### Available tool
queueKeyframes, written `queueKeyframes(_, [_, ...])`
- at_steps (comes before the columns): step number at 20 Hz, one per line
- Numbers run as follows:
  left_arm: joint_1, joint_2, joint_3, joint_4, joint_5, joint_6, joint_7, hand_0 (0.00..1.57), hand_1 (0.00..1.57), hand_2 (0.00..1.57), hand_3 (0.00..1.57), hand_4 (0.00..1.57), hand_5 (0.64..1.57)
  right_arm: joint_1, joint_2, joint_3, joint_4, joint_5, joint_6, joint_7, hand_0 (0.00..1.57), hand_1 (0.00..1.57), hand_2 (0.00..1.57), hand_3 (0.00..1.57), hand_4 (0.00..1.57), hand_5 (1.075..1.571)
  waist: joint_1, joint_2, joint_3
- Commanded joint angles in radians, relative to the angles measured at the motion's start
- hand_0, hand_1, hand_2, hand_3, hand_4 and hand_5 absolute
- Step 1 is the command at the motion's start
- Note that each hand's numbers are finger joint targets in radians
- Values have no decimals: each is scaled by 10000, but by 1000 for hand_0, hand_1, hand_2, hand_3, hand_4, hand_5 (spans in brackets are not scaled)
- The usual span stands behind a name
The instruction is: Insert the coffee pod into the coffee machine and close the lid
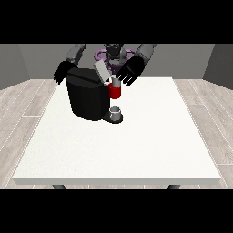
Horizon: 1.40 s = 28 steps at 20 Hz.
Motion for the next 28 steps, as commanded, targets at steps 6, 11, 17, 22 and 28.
queueKeyframes(6, [-3, -682, -130, 118, -123, 28, 482, 1186, 1186, 1269, 1202, 515, 1571, 4, -170, -249, 104, -284, 177, 277, 0, 0, 0, 0, 513, 1571, -13, -263, -1])
queueKeyframes(11, [52, -86, -36, 263, -249, -64, 13, 1208, 1208, 1265, 1191, 493, 1571, 165, -27, -154, -225, -213, 64, -80, 0, 0, 0, 0, 499, 1571, -70, -20, -3])
queueKeyframes(17, [-365, -335, 87, 440, -186, -171, 502, 1220, 1220, 1266, 1167, 481, 1571, -266, -43, 18, -265, -68, 21, 246, 0, 0, 0, 0, 435, 1571, -160, 148, -4])
queueKeyframes(22, [455, -652, -182, 315, -382, 19, 89, 1161, 1161, 1195, 1058, 457, 1571, 124, -177, -249, -284, -289, 60, 476, 0, 0, 0, 0, 446, 1571, 76, -261, -4])
queueKeyframes(28, [28, -300, -239, 74, -598, -100, 115, 1085, 1085, 1132, 956, 403, 1571, 262, -140, -405, 266, -241, 32, -337, 0, 0, 0, 0, 366, 1571, 176, 5, 0])
